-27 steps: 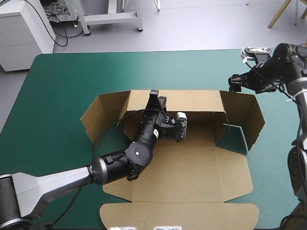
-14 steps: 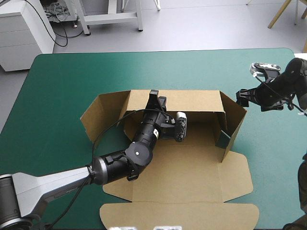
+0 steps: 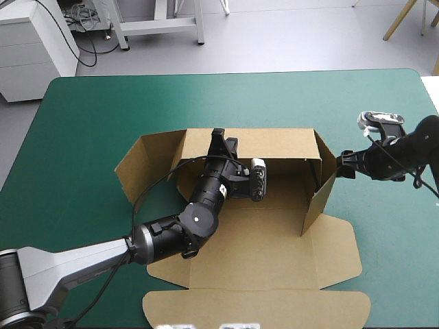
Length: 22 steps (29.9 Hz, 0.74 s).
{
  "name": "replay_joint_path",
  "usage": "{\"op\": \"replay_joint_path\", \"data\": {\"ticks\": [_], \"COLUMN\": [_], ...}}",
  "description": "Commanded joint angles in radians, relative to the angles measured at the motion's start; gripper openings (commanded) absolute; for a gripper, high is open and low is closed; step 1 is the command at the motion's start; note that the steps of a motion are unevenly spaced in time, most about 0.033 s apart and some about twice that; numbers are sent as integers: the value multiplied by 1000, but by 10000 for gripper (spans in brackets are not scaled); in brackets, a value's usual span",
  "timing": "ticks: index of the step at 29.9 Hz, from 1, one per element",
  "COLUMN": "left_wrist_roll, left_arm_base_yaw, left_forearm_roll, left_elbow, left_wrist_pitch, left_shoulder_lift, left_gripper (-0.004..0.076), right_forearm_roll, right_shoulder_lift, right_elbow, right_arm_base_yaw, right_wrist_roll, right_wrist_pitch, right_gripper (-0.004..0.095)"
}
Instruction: Fold the box
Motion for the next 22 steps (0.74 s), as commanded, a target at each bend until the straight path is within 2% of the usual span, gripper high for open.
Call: {"op": "replay_joint_path", "data": {"ticks": [1, 4, 10, 16, 22], "left_wrist_roll": [-13, -13, -13, -13, -13], "left_arm_base_yaw": [1, 1, 1, 1, 1], "left_forearm_roll": [99, 100, 100, 100, 100], "left_elbow": [-27, -27, -27, -27, -27], "left_wrist_pitch": [34, 34, 34, 34, 34], "left_shoulder_lift": [-41, -41, -41, -41, -41], "left_gripper": [-10, -10, -10, -10, -10], "right_forearm_roll": [17, 39, 230, 360, 368], "right_shoulder_lift": [-91, -138, -211, -219, -217], "right_elbow": [67, 139, 263, 343, 376], "right_arm_base_yaw": [-7, -7, -2, 8, 137], "right_wrist_roll": [-16, -37, -191, -372, -423], "right_wrist_pitch": [-62, -105, -168, -327, -441], "right_gripper": [796, 796, 796, 796, 796]}}
